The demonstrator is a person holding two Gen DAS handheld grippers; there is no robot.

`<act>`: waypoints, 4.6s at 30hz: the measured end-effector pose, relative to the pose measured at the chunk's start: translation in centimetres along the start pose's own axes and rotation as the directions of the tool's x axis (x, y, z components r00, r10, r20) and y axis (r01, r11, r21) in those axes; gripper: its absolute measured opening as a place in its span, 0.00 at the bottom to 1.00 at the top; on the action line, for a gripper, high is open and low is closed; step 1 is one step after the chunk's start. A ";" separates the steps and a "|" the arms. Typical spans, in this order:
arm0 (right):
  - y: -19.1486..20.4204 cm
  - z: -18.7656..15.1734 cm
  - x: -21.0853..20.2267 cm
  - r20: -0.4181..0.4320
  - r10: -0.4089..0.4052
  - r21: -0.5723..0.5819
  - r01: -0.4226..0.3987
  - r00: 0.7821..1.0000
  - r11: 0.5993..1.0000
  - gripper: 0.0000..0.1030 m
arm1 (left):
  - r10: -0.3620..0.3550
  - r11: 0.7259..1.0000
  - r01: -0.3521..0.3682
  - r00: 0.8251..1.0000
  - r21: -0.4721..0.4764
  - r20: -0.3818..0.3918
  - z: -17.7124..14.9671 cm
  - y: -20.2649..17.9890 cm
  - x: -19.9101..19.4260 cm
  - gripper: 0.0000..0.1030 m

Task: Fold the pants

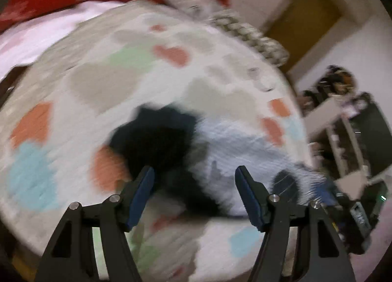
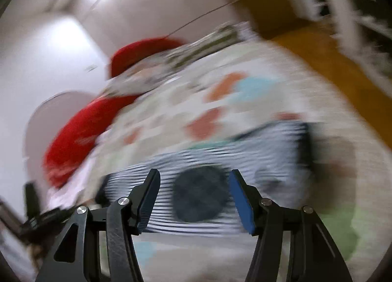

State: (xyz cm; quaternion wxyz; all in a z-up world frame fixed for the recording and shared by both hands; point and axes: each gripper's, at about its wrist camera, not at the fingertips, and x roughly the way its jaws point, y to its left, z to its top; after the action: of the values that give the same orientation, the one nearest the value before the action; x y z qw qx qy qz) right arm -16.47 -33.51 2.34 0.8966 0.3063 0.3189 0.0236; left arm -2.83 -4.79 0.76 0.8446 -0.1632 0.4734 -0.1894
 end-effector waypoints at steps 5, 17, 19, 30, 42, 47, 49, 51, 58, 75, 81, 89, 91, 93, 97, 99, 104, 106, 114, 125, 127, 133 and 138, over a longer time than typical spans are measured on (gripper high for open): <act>2.3 1.5 8.1 -0.121 0.205 0.101 -0.194 0.971 0.976 0.61 | 0.044 0.999 -0.044 0.998 -0.006 -0.034 2.4 -0.3 6.5 0.69; -8.6 2.0 7.0 -0.028 -0.090 0.279 0.094 0.996 0.956 0.14 | 0.165 0.973 -0.165 0.986 0.163 0.013 0.6 -1.0 9.2 0.69; -10.1 2.0 4.2 0.029 -0.189 0.279 0.173 0.982 0.945 0.13 | 0.177 0.969 -0.178 0.984 0.172 0.023 0.4 -1.1 9.2 0.69; -5.3 -0.5 -3.5 0.148 -0.415 0.111 0.402 0.897 0.909 0.51 | 0.216 0.960 -0.219 0.976 0.176 0.038 -0.9 -2.0 4.9 0.71; -0.6 -7.0 2.2 0.005 -0.448 -0.160 0.443 0.894 0.882 0.57 | 0.358 0.921 -0.350 0.934 0.172 -0.016 -5.9 0.1 4.7 0.86; -1.2 -7.5 2.1 0.012 -0.425 -0.153 0.421 0.905 0.894 0.68 | 0.366 0.916 -0.360 0.931 0.176 0.000 -6.3 0.0 4.9 0.92; -1.4 -7.6 2.3 0.020 -0.410 -0.148 0.408 0.912 0.901 0.75 | 0.365 0.917 -0.358 0.931 0.173 -0.006 -6.5 0.1 4.7 0.93; -1.0 -8.0 2.5 0.027 -0.407 -0.174 0.405 0.913 0.898 0.79 | 0.322 0.937 -0.318 0.947 0.142 -0.006 -6.2 -0.1 3.6 0.89; 3.3 -3.5 -1.6 0.097 -0.280 -0.286 0.296 0.955 0.911 0.67 | 0.152 0.940 -0.192 0.975 0.280 0.161 -4.6 -5.3 0.6 0.88; 6.5 1.4 18.9 -0.352 -0.254 -0.622 -0.022 0.901 0.783 0.23 | 0.207 0.888 -0.221 0.975 0.403 0.078 -6.9 -5.9 8.0 0.72; 5.6 4.1 19.7 -0.329 -0.269 -0.528 0.060 0.905 0.847 0.06 | 0.217 0.882 -0.234 0.972 0.410 0.087 -7.0 -6.2 8.3 0.73; 8.4 4.4 18.2 -0.236 -0.288 -0.551 0.116 0.928 0.826 0.09 | 0.214 0.887 -0.228 0.973 0.402 0.081 -6.8 -5.9 8.3 0.73; 8.8 4.5 17.7 -0.204 -0.285 -0.539 0.135 0.936 0.831 0.09 | 0.211 0.889 -0.223 0.975 0.401 0.075 -6.7 -5.8 8.3 0.73; 8.9 4.4 17.4 -0.192 -0.280 -0.531 0.140 0.941 0.836 0.09 | 0.209 0.889 -0.221 0.975 0.401 0.074 -6.7 -5.9 8.2 0.73; 8.1 3.5 16.7 -0.205 -0.218 -0.467 0.100 0.954 0.879 0.09 | 0.206 0.890 -0.221 0.975 0.400 0.080 -6.9 -5.8 8.2 0.73; 7.9 2.5 17.1 -0.284 -0.167 -0.446 0.024 0.944 0.895 0.09 | 0.209 0.889 -0.226 0.974 0.399 0.086 -7.0 -5.9 8.2 0.73; 6.0 3.0 21.9 -0.357 -0.220 -0.435 0.047 0.908 0.899 0.05 | 0.206 0.892 -0.218 0.976 0.396 0.073 -6.9 -5.9 8.3 0.73; 5.0 4.6 21.9 -0.373 -0.148 -0.299 0.032 0.916 0.954 0.06 | 0.202 0.894 -0.212 0.977 0.394 0.067 -6.8 -5.7 8.2 0.73; 3.5 3.9 9.8 -0.156 -0.138 -0.189 0.108 0.978 0.976 0.31 | 0.212 0.891 -0.219 0.975 0.398 0.061 -6.7 -6.0 7.6 0.74; -3.0 -4.4 1.1 -0.020 -0.352 -0.150 0.345 0.936 0.927 0.45 | 0.218 0.934 -0.208 0.976 0.290 -0.001 -6.5 -5.2 3.0 0.74; -4.2 -4.2 -0.8 0.018 -0.349 -0.085 0.349 0.937 0.933 0.48 | 0.231 0.930 -0.222 0.973 0.294 0.004 -6.6 -5.6 2.4 0.74; -6.4 -3.6 -4.7 0.104 -0.331 0.032 0.329 0.938 0.944 0.58 | 0.234 0.887 -0.219 0.972 0.407 0.014 -7.5 -10.2 2.4 0.74; -8.2 -4.2 -5.2 0.094 -0.315 0.076 0.309 0.944 0.948 0.59 | 0.146 0.882 -0.107 0.988 0.460 -0.051 -5.4 -14.7 3.8 0.75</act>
State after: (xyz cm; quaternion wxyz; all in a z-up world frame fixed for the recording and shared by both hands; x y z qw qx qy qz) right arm -24.33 -39.16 -1.89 0.8949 0.2797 0.3164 -0.1444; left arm -8.10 -19.99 1.93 0.8492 0.0786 0.4605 -0.2462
